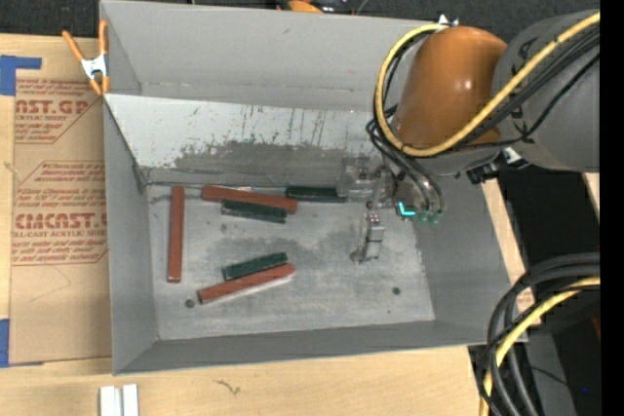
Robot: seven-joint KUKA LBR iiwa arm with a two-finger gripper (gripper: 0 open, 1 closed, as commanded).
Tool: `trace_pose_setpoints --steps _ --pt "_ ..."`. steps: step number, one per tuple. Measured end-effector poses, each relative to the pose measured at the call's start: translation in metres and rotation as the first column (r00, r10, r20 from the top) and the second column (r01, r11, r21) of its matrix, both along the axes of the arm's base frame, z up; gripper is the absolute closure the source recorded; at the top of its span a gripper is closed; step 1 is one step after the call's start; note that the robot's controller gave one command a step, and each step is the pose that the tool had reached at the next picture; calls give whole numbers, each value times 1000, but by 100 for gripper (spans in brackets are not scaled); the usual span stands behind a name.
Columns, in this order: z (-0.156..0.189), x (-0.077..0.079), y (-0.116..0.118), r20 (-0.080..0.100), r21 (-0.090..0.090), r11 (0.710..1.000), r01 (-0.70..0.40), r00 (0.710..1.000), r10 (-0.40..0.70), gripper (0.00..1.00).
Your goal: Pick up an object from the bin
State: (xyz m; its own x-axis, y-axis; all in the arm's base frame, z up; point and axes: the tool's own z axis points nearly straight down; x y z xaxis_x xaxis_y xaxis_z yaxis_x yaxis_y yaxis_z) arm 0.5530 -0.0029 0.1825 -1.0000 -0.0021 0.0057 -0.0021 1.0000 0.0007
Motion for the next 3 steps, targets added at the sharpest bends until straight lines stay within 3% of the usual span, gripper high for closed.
trace_pose_setpoints --steps 1,2,3 --pt "-117 -38 104 -2 3 992 -122 992 122 0" --pt "-113 -35 101 6 0 993 -116 993 116 100" --pt "-113 -35 101 6 1 993 -116 993 116 0"
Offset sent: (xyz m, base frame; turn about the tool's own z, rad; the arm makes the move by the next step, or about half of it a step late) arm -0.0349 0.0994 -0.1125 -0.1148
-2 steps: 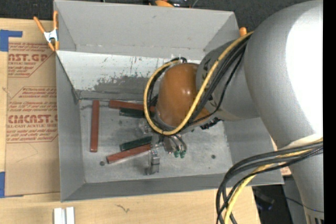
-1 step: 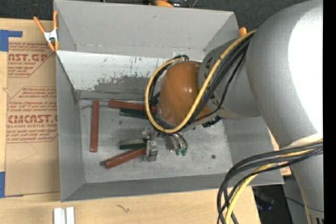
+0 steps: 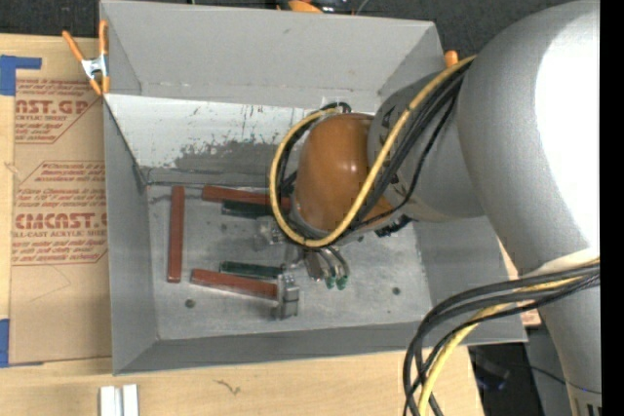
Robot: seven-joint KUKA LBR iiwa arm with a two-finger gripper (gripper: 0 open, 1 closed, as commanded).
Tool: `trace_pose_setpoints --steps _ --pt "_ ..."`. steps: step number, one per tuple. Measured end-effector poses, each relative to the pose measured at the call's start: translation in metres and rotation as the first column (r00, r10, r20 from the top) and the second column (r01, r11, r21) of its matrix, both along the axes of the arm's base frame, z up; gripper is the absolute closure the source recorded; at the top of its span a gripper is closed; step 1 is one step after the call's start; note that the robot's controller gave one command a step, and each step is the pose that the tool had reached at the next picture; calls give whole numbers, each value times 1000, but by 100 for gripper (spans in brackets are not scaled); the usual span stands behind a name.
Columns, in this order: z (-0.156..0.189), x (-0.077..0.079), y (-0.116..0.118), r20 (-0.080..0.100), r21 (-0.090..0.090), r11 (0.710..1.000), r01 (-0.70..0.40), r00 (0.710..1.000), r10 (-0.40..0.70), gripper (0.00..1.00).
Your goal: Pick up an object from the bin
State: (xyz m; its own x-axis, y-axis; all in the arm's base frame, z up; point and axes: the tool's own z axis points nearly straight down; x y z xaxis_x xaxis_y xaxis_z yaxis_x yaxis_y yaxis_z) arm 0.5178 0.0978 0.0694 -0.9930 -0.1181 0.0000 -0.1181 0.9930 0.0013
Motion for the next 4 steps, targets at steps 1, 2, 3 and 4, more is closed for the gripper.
trace_pose_setpoints --steps 1,2,3,4 --pt "22 -24 -11 0 -1 986 -168 986 168 0" --pt "1 -26 21 6 0 1000 -17 1000 17 0" --pt "4 -24 22 11 2 1000 -16 1000 16 100" --pt "36 14 82 5 3 996 87 996 -87 100"
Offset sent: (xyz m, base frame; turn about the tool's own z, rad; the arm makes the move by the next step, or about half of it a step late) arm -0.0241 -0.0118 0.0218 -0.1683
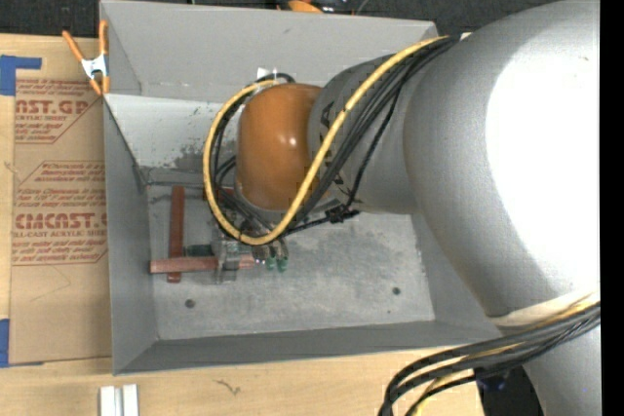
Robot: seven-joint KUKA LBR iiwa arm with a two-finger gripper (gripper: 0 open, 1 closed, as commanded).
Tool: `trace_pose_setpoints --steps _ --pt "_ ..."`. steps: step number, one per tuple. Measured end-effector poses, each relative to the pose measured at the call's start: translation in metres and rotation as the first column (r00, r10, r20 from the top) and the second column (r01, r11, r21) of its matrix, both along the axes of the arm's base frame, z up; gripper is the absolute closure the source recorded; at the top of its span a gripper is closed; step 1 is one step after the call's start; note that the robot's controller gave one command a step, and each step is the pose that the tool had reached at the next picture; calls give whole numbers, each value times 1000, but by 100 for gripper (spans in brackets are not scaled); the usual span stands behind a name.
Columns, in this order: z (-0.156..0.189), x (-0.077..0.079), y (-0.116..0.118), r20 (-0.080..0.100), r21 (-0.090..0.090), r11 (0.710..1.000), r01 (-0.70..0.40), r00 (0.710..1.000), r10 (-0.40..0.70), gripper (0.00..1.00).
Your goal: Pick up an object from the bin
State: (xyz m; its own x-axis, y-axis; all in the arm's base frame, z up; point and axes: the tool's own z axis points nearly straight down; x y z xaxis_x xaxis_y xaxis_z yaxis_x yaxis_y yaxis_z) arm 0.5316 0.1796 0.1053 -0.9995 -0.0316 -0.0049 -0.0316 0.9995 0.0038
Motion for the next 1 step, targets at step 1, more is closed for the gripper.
trace_pose_setpoints --steps 1 --pt "115 2 9 4 1 999 41 999 -41 100"
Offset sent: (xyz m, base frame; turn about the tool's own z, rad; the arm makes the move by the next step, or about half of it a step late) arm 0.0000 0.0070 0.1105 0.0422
